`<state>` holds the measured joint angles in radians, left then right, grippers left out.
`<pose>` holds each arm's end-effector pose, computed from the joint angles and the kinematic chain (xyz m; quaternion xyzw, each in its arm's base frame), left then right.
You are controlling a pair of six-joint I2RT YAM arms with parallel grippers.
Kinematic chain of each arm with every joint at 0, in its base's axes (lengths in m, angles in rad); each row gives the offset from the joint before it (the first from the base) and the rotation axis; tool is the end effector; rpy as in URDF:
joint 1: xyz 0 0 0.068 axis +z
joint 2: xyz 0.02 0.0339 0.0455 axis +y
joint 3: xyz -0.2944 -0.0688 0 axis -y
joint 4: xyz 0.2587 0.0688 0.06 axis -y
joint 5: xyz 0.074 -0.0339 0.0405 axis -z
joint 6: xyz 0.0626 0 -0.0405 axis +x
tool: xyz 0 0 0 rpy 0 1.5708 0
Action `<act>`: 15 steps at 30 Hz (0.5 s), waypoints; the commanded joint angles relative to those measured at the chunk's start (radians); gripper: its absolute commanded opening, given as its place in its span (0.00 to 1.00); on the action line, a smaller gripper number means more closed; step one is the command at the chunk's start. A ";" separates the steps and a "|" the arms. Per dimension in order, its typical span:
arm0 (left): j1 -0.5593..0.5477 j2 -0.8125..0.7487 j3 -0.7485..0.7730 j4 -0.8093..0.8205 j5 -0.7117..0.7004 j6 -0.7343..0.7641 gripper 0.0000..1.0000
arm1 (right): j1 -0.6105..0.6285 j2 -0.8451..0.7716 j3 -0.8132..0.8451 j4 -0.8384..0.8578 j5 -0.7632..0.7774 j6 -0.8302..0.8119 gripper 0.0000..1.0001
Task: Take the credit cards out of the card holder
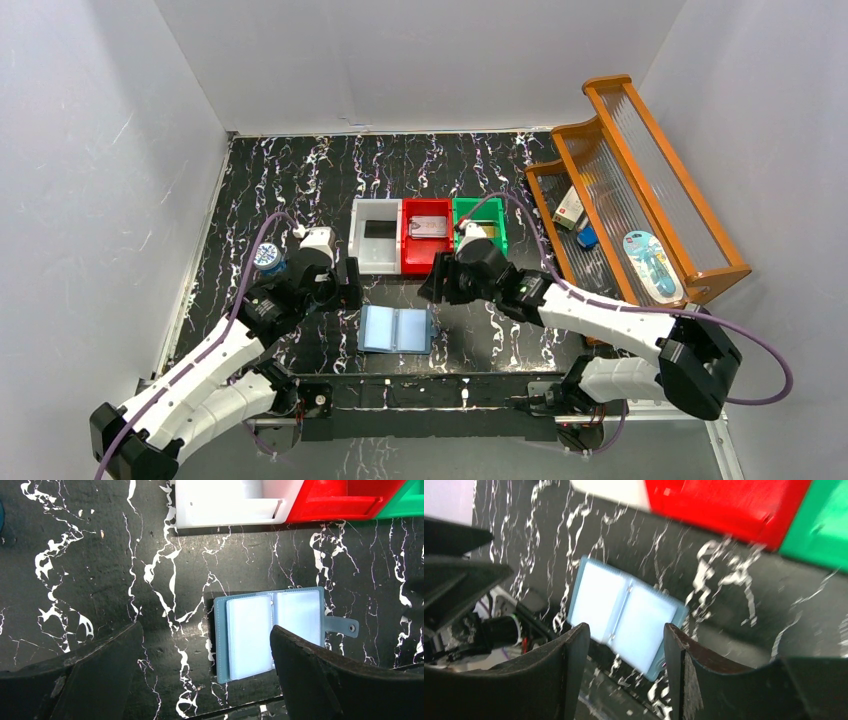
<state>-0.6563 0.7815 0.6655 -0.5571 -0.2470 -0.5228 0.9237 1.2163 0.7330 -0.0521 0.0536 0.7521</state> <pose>0.1521 -0.0979 0.2665 0.0063 0.8957 -0.1472 0.4196 0.1788 0.2311 0.2529 -0.0612 0.8666 0.3521 0.3483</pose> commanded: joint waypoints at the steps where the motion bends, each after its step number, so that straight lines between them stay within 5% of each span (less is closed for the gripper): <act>1: 0.004 -0.002 0.019 -0.018 0.032 -0.008 0.98 | 0.128 -0.014 -0.006 -0.004 0.107 0.200 0.63; 7: 0.004 0.023 0.003 0.014 0.100 0.008 0.98 | 0.343 0.137 0.164 -0.261 0.433 0.296 0.63; 15: 0.004 0.130 0.036 0.000 0.182 0.035 0.95 | 0.417 0.414 0.369 -0.437 0.553 0.400 0.65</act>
<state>-0.6563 0.8928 0.6662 -0.5468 -0.0875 -0.5076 1.3376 1.5776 1.0187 -0.3920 0.5163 1.0985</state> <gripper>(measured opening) 0.951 0.637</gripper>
